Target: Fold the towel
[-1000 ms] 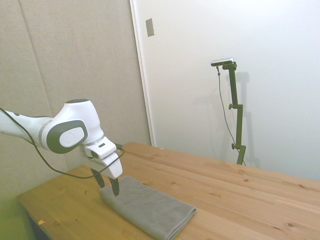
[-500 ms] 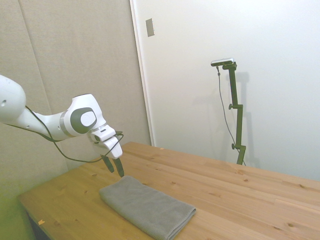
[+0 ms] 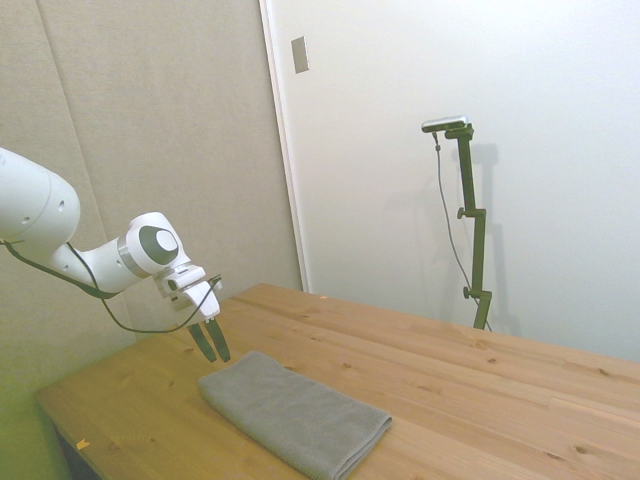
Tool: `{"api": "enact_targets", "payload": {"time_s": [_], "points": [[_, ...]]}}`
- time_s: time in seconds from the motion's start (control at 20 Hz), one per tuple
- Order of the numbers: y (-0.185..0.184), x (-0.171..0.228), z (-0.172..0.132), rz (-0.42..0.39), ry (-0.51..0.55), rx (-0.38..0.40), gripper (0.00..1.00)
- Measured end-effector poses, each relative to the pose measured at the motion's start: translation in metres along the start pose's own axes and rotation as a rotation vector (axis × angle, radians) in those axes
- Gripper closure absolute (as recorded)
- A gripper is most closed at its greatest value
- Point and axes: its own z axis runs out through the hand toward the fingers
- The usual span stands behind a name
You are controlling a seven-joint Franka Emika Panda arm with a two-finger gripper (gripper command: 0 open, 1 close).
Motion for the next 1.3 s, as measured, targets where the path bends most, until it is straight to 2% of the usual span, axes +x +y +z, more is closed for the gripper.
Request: {"api": "enact_targets", "payload": {"time_s": [0.35,0.75,0.8,1.3], "points": [[-0.025,-0.018,0.016,-0.047,0.064,-0.069,0.00],[-0.028,-0.009,0.028,-0.033,0.065,-0.090,0.00],[-0.027,-0.005,0.031,-0.028,0.067,-0.095,1.00],[-0.021,0.003,0.038,-0.026,0.082,-0.108,1.00]]}}
